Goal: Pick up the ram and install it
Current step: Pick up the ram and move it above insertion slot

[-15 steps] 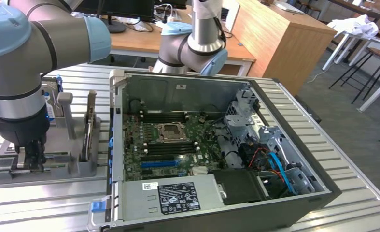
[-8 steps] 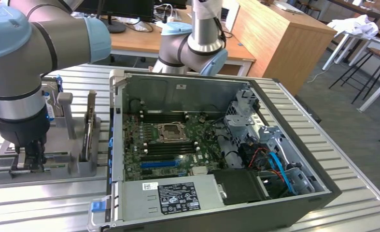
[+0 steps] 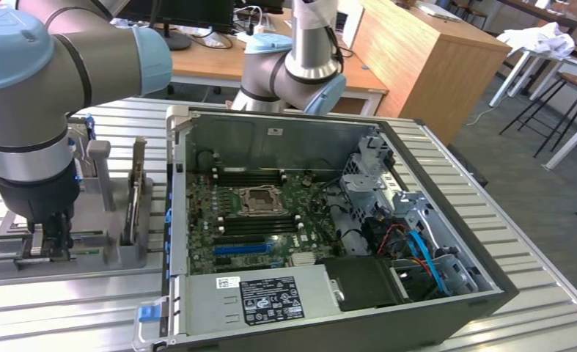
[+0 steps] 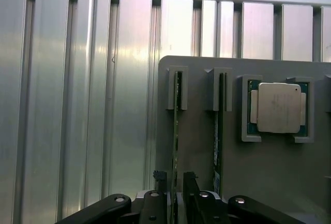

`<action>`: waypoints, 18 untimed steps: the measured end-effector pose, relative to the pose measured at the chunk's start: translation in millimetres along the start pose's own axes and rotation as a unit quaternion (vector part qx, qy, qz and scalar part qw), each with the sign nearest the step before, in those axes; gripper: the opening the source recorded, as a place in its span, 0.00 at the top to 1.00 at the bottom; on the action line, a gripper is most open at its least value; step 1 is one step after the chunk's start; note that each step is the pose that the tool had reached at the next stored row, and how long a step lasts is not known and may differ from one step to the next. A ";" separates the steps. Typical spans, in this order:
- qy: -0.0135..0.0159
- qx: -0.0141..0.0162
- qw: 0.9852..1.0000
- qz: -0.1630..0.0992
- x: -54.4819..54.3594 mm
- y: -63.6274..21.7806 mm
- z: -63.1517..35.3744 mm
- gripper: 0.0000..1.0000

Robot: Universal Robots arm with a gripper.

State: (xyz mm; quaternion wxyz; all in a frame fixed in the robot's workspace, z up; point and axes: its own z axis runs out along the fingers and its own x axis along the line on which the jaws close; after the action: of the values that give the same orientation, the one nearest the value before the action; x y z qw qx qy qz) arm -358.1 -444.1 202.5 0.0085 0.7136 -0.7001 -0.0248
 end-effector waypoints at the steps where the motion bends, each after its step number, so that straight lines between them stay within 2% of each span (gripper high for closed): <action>1: 0.000 0.000 1.000 0.000 0.0 -0.1 0.0 0.73; 13: 0.000 0.000 1.000 0.000 0.0 -0.2 -0.4 0.73; 16: 0.000 0.000 1.000 0.000 0.0 -0.2 -0.4 0.75; 17: 0.000 0.000 1.000 0.000 0.0 -0.2 -0.4 0.82; 18: 0.000 0.000 1.000 0.000 0.0 -0.2 -0.4 0.82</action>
State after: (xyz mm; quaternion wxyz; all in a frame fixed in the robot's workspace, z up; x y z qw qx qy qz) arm -357.9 -444.1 202.9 0.0085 0.7136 -0.7001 -0.0248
